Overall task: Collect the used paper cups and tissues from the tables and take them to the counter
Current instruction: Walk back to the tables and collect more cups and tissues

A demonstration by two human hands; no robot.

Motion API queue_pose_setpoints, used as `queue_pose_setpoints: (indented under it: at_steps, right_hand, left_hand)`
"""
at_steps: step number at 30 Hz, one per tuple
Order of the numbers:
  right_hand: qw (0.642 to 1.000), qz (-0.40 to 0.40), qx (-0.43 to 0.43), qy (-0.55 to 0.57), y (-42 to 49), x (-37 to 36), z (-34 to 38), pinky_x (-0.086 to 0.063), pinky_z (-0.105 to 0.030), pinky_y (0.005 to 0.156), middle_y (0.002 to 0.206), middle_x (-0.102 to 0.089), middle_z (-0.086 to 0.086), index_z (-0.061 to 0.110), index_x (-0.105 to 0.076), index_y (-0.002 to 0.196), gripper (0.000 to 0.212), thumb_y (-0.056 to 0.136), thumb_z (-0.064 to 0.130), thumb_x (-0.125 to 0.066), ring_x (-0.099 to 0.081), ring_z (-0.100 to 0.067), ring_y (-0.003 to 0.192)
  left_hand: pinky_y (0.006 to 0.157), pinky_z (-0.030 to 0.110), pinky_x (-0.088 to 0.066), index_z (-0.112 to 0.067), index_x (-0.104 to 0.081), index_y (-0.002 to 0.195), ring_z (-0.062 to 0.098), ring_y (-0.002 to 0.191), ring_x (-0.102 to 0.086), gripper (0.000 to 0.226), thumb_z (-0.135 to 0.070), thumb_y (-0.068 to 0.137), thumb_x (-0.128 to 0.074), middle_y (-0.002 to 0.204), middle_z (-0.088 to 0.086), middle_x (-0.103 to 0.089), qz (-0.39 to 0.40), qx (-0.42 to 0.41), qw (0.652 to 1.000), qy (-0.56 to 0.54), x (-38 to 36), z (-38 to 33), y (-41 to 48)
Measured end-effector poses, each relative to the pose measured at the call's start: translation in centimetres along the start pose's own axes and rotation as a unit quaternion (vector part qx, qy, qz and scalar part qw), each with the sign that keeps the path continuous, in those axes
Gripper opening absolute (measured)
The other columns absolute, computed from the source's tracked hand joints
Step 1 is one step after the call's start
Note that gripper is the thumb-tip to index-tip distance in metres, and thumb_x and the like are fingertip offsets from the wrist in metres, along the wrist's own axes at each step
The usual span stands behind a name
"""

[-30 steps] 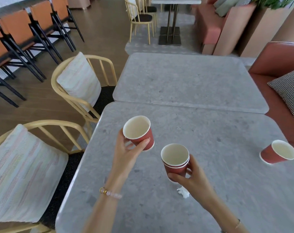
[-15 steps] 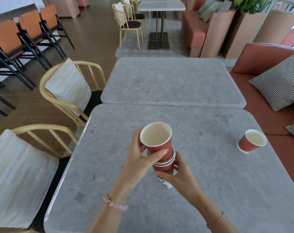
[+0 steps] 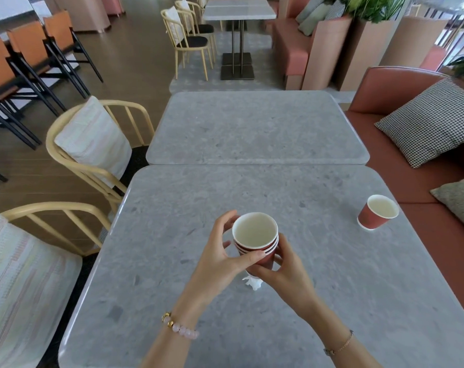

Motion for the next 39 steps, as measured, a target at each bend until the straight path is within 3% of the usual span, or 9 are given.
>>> queue_pose_setpoints:
  at_steps: [5, 10, 15, 20, 27, 31, 36, 39]
  right_hand:
    - [1.0, -0.019, -0.006, -0.003, -0.3, 1.2, -0.4, -0.046, -0.017, 0.085, 0.105, -0.068, 0.015, 0.037, -0.054, 0.112, 0.055, 0.069, 0.018, -0.083, -0.062, -0.003, 0.101]
    - [0.999, -0.052, -0.007, -0.008, -0.7, 2.8, -0.5, -0.045, -0.022, 0.088, 0.109, -0.066, 0.011, 0.038, -0.052, 0.114, 0.059, 0.068, 0.017, -0.083, -0.06, -0.007, 0.105]
    - [0.995, -0.094, -0.004, -0.01, -1.5, 4.3, -0.5, -0.045, -0.02, 0.085, 0.109, -0.066, 0.016, 0.046, -0.052, 0.108, 0.06, 0.067, 0.017, -0.084, -0.061, -0.006, 0.104]
    - [0.99, -0.137, -0.013, -0.015, -2.8, 5.9, -0.8, -0.045, -0.008, 0.077, 0.104, -0.064, 0.031, 0.053, -0.05, 0.106, 0.062, 0.065, 0.021, -0.084, -0.059, 0.007, 0.099]
    - [0.977, -0.21, -0.029, -0.01, -4.7, 8.4, -1.0, -0.047, -0.009, 0.074, 0.103, -0.067, 0.02, 0.042, -0.053, 0.109, 0.06, 0.065, 0.016, -0.084, -0.061, 0.004, 0.097]
    - [0.968, -0.249, -0.027, -0.01, -5.5, 9.6, -0.9, -0.046, -0.008, 0.074, 0.101, -0.067, 0.019, 0.041, -0.054, 0.105, 0.057, 0.065, 0.012, -0.083, -0.062, 0.005, 0.094]
    - [0.964, -0.264, -0.022, 0.002, -6.1, 11.5, -1.5, -0.045, -0.005, 0.073, 0.105, -0.065, 0.017, 0.035, -0.053, 0.114, 0.062, 0.067, 0.005, -0.082, -0.061, 0.003, 0.095]
    - [0.963, -0.268, -0.019, 0.006, -6.4, 13.5, -1.9, -0.045, -0.003, 0.073, 0.101, -0.067, 0.021, 0.04, -0.053, 0.11, 0.061, 0.068, 0.006, -0.081, -0.061, 0.006, 0.094]
  left_hand:
    - [0.099, 0.027, -0.038, -0.041, -0.045, 0.122, -0.007, 0.123, -0.041, 0.074, -0.052, 0.056, -0.078, 0.124, -0.029, -0.051, 0.008, -0.002, 1.0, 0.018, 0.1, -0.3, -0.3]
    - [0.096, 0.026, -0.041, -0.029, -0.055, 0.114, -0.001, 0.112, -0.051, 0.034, -0.041, 0.081, -0.057, 0.116, -0.019, -0.06, -0.045, -0.062, 0.992, 0.102, 0.3, -1.4, -0.3]
    - [0.084, 0.035, -0.047, -0.012, -0.061, 0.108, 0.02, 0.097, -0.061, 0.038, -0.038, 0.09, -0.041, 0.106, -0.002, -0.065, -0.064, -0.18, 0.924, 0.332, -0.4, -2.4, 0.0]
    - [0.074, 0.036, -0.05, -0.009, -0.066, 0.099, 0.025, 0.082, -0.065, 0.034, -0.03, 0.088, -0.042, 0.092, 0.002, -0.069, -0.057, -0.26, 0.86, 0.435, -1.8, -2.7, 0.6]
    - [0.075, 0.037, -0.051, -0.012, -0.068, 0.096, 0.025, 0.081, -0.065, 0.032, -0.031, 0.086, -0.043, 0.088, 0.001, -0.068, -0.004, -0.307, 0.818, 0.486, -4.2, -2.4, 1.9]
    - [0.079, 0.04, -0.051, -0.011, -0.068, 0.1, 0.025, 0.086, -0.065, 0.035, -0.031, 0.085, -0.044, 0.094, 0.002, -0.069, 0.033, -0.314, 0.82, 0.478, -5.4, -2.0, 2.1]
    - [0.081, 0.04, -0.051, -0.01, -0.067, 0.104, 0.025, 0.091, -0.065, 0.038, -0.033, 0.086, -0.044, 0.099, 0.003, -0.069, 0.065, -0.315, 0.813, 0.485, -7.4, -1.8, 1.7]
    - [0.081, 0.04, -0.051, -0.009, -0.067, 0.105, 0.025, 0.092, -0.064, 0.037, -0.032, 0.086, -0.044, 0.1, 0.004, -0.068, 0.074, -0.32, 0.814, 0.479, -9.1, -2.0, 1.4]
Point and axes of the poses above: each hand's wrist, its own y-axis towards the middle knuckle, its own x-axis out of the back of the hand, z = x × y, the point moved 4 cm from there along y, towards the middle knuckle
